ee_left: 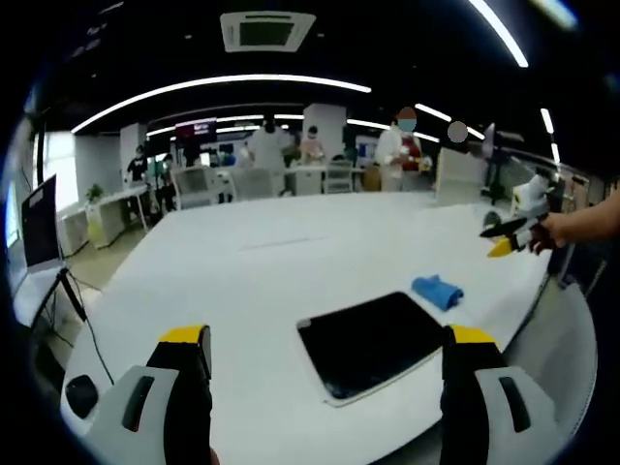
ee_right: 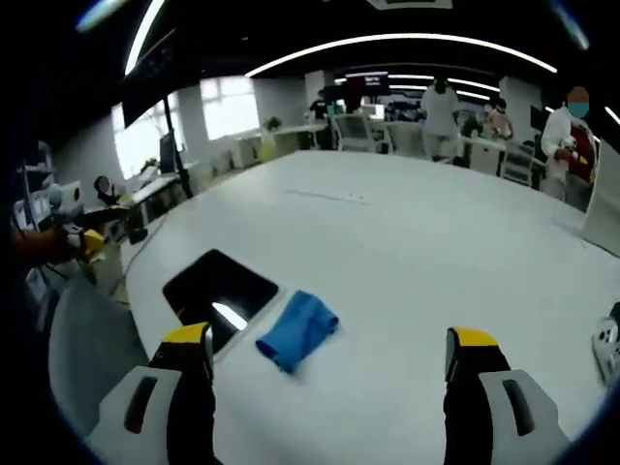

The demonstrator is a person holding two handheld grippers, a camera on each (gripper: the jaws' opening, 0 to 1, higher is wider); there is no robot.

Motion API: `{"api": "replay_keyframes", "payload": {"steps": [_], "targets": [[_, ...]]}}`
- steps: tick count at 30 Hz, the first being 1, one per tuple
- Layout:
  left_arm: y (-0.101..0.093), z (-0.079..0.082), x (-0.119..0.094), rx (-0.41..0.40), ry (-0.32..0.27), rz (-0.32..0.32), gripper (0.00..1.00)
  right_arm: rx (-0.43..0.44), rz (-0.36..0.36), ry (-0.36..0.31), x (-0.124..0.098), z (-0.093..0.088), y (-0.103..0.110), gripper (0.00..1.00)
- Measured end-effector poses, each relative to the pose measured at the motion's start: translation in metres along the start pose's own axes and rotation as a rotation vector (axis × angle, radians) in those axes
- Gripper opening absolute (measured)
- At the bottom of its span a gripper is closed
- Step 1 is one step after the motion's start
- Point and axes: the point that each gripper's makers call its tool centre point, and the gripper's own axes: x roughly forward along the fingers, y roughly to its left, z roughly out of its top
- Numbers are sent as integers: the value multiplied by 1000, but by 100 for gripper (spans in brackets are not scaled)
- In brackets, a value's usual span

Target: Wipe the mirror surface with the cleaning cloth until all visible marks leave the cleaned area.

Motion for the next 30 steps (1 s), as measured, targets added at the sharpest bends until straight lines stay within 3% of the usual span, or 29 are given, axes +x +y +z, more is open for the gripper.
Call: {"api": "replay_keyframes", "payload": {"steps": [3,8,11,17,19,23,27,30], "targets": [[1,-11,2,11,27,-21,100,27,-8,-32,-2,-1,2,100],[13,-16,4,27,28,-41,100,19,-50,-114,-7,-4,8,100],[23,-16,3,25,26,-62,100,65,-64,-109,-7,-15,17,100],[56,-26,-1,11,7,-90,100,4,-146,-128,-11,-23,32,100],[60,-32,-6,4,17,-116,100,24,-166,-82,-15,-34,34,100],[67,-43,-13,35,42,-167,100,35,-199,-113,-22,-33,37,100],[75,-44,-15,48,55,-171,100,34,-218,-105,-23,-39,38,100],[77,-27,-14,72,15,-157,100,30,-197,-101,-16,-42,37,100]]}}
